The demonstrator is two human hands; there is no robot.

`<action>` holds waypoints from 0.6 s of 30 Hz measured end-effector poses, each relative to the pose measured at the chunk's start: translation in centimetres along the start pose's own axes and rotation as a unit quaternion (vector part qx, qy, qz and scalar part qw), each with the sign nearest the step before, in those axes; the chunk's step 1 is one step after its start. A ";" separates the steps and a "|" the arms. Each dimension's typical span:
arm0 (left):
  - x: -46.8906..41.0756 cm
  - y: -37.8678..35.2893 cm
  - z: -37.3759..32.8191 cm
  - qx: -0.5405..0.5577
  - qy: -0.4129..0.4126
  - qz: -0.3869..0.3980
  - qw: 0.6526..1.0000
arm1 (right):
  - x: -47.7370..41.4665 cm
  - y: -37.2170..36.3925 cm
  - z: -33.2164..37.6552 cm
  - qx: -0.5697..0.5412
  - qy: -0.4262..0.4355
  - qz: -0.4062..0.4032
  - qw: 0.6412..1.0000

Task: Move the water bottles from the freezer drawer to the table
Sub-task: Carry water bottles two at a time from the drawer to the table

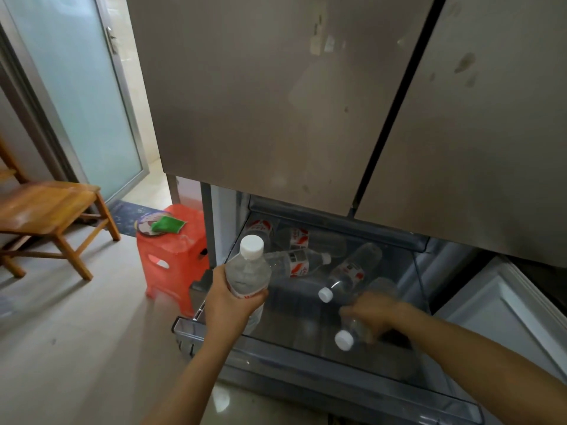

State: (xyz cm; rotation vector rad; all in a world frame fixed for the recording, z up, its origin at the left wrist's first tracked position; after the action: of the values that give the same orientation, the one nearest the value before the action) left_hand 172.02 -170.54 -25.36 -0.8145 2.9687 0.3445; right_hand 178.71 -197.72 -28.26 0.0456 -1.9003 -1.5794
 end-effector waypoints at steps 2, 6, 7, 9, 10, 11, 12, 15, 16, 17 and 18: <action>0.0 0.0 0.0 0.000 0.000 0.002 1.000 | -0.3 2.5 0.3 -0.087 -0.011 -0.038 0.995; 0.0 0.0 0.1 0.007 0.003 -0.007 1.000 | 0.2 3.7 -1.5 -0.371 -0.078 -0.134 0.916; 0.0 0.0 0.1 0.005 -0.001 -0.007 1.000 | 0.7 3.3 -1.8 -0.426 -0.093 -0.155 0.886; 0.0 0.0 0.0 -0.001 -0.009 -0.010 1.000 | 2.3 1.8 -2.1 -0.517 -0.125 -0.197 0.824; 0.0 0.1 -0.1 -0.004 -0.011 -0.012 1.000 | 3.2 1.2 -1.8 -0.551 -0.139 -0.214 0.795; -0.1 0.1 -0.2 -0.004 -0.013 -0.014 1.000 | 4.0 0.5 -1.7 -0.567 -0.154 -0.227 0.777; -0.1 0.1 -0.2 -0.004 -0.014 -0.014 1.000 | 4.7 -0.1 -1.5 -0.576 -0.167 -0.244 0.762; -0.3 0.1 0.1 -0.006 -0.017 -0.004 1.000 | 6.4 -1.7 -1.4 -0.587 -0.216 -0.305 0.718; -0.3 0.0 0.3 -0.007 -0.017 0.002 1.000 | 7.0 -1.9 -1.0 -0.584 -0.225 -0.322 0.710; -0.3 -0.1 0.4 -0.009 -0.016 0.011 1.000 | 7.5 -2.3 -0.9 -0.579 -0.237 -0.337 0.703; -0.4 -0.1 0.5 -0.011 -0.012 0.018 1.000 | 8.0 -2.2 -0.4 -0.577 -0.246 -0.349 0.696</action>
State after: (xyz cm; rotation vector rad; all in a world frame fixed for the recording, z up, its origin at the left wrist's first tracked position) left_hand 172.37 -170.29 -25.78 -0.7537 2.9652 0.3860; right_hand 171.84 -202.07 -26.55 -0.2541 -0.8082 -3.3368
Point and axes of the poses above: each hand's wrist, its own x-axis away from the middle knuckle, its own y-axis out of the back of the hand, z = x × y, the point moved 2 cm from there along -x, towards the middle knuckle, and after that the axes turned 10 degrees about -z, right-handed, at the moved point
